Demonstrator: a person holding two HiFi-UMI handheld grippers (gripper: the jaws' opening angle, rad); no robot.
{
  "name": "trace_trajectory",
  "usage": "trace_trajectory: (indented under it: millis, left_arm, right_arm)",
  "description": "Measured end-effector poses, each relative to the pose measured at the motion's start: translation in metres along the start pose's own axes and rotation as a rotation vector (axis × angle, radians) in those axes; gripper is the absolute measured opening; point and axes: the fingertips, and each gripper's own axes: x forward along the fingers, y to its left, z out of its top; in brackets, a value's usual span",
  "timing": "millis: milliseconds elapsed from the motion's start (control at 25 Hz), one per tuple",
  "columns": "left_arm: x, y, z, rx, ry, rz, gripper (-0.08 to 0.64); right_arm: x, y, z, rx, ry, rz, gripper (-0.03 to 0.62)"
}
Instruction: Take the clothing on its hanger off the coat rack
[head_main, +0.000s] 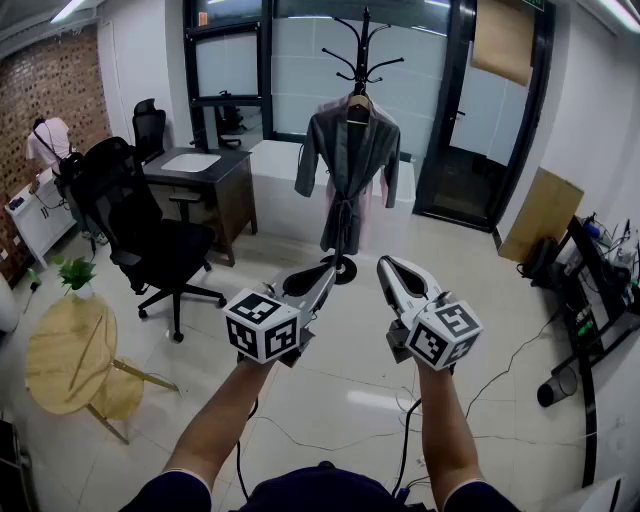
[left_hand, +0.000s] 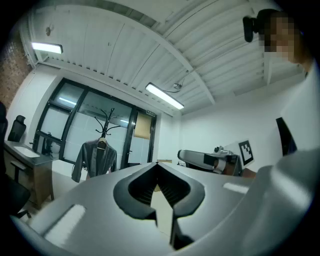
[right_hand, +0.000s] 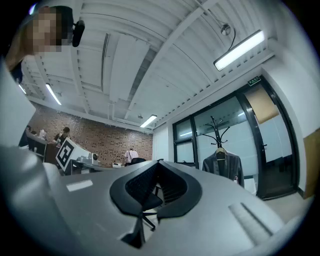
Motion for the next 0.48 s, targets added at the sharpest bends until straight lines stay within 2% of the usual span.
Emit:
trace_trajectory:
  millis: [160, 480]
  left_arm:
    - [0.026, -0.002, -0.002, -0.001, -0.011, 0.008, 0.012]
    - [0.066, 0.004, -0.017, -0.019, 0.001, 0.046, 0.012]
  right_arm:
    - [0.001, -0.02, 0.001, -0.051, 0.01, 0.019, 0.0]
    - [0.0, -0.065, -0.007, -0.009, -0.001, 0.04, 0.0]
